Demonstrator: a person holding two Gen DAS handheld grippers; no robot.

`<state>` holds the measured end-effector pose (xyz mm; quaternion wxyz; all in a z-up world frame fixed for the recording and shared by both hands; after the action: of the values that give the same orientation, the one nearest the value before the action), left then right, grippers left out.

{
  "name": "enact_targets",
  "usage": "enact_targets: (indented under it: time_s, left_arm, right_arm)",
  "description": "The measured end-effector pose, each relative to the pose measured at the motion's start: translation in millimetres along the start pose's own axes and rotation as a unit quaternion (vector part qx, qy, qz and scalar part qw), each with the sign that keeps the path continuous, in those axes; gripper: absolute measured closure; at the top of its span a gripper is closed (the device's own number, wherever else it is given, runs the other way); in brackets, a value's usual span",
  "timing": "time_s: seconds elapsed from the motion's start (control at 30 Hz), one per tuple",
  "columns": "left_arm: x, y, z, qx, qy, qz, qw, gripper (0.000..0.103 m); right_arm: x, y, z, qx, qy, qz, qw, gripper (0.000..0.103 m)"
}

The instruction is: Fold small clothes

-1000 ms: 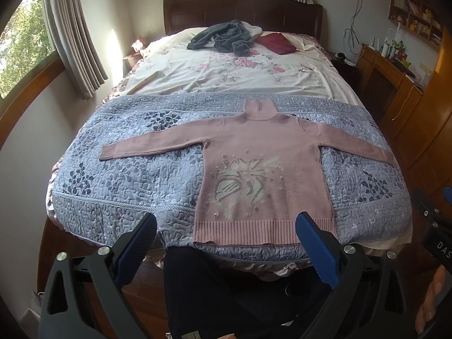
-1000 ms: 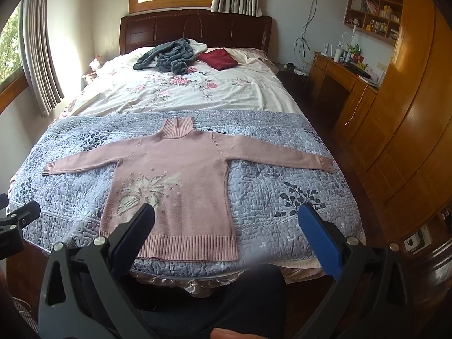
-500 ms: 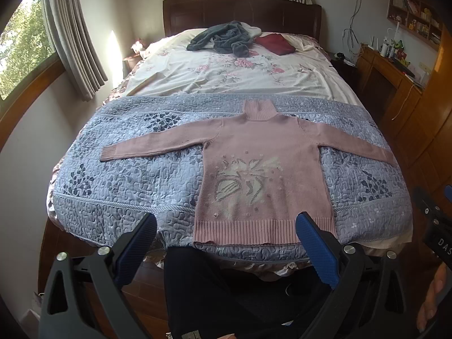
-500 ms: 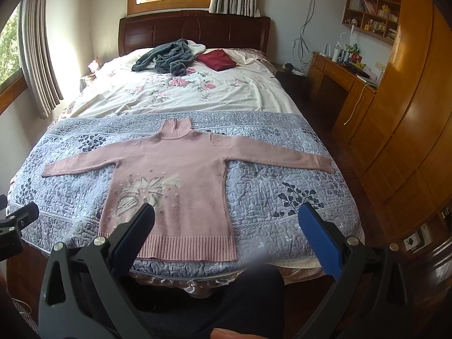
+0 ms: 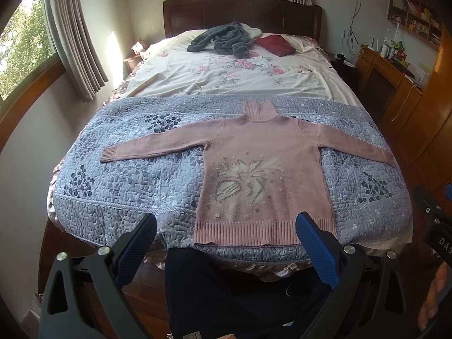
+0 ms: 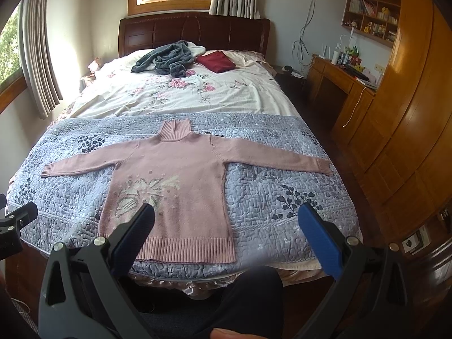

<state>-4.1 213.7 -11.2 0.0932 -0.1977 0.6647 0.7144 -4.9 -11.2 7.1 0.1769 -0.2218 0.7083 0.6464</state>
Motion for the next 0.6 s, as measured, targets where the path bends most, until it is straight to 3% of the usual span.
enact_targets:
  time_s: [0.6]
  left_arm:
    - [-4, -17, 6, 0.004, 0.011, 0.014, 0.9998, 0.004]
  right_arm:
    - [-5, -2, 2, 0.006, 0.008, 0.002, 1.000, 0.003]
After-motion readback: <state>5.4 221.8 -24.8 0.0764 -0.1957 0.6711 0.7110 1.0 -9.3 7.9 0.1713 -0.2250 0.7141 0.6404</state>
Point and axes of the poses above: each gripper's, at about its wrist camera, not at the fingertips, and y roughly against the way its jaws point, z to its left, x to its underside, the point moved 1 cm from there along -y, roughly the way its jaws point, and after that the axes turned 12 degrees about z, right-handed, at the moved point
